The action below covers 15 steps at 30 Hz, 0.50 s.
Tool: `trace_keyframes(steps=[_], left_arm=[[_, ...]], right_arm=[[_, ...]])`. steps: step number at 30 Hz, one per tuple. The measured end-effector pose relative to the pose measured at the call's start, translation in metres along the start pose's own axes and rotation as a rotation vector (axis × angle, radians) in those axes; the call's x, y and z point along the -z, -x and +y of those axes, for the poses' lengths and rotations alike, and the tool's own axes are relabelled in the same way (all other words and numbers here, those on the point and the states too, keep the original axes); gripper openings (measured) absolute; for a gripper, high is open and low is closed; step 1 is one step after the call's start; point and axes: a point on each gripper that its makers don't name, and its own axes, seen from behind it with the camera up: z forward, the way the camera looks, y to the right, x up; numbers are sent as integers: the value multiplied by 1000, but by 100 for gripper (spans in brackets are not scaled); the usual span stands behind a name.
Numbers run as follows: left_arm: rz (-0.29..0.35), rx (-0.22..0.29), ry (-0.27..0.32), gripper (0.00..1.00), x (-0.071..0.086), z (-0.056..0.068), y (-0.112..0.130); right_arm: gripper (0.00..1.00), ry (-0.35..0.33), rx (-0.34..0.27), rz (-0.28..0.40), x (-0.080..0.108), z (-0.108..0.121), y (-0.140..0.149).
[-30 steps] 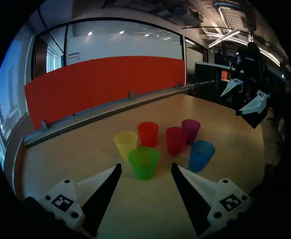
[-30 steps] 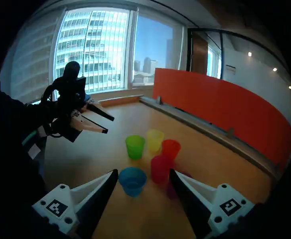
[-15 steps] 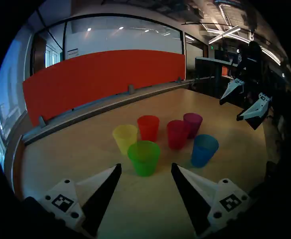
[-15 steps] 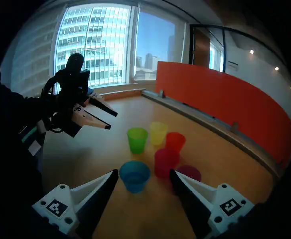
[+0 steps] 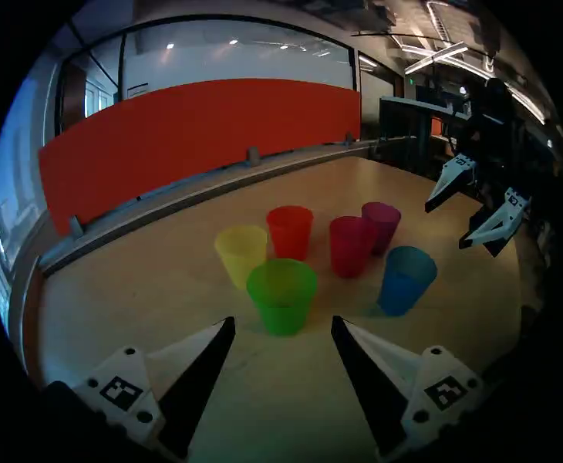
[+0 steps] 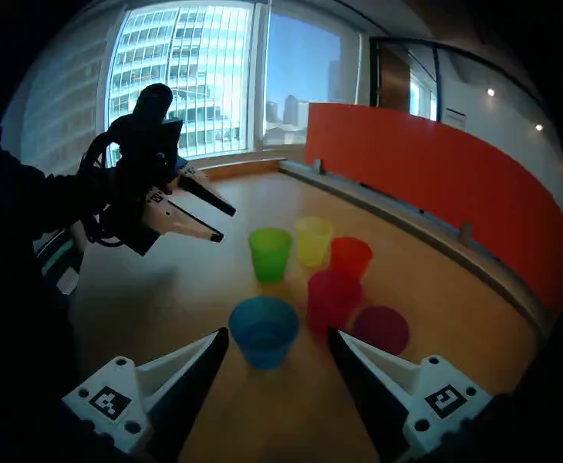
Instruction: Pour water
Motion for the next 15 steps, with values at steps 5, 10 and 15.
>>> trace_keyframes(steps=[5,10,15], left_arm=[[-14,3,2,93,-7,-3,3],[-26,-6,1,93,-12,-6,6],[-34,-10,3,93,-16,-7,8]], right_arm=[[99,-9,4,-15,-11,-1,8],[99,-22,9,-34,-22,-4,17],[99,-32,18,-47,-31,-7,24]])
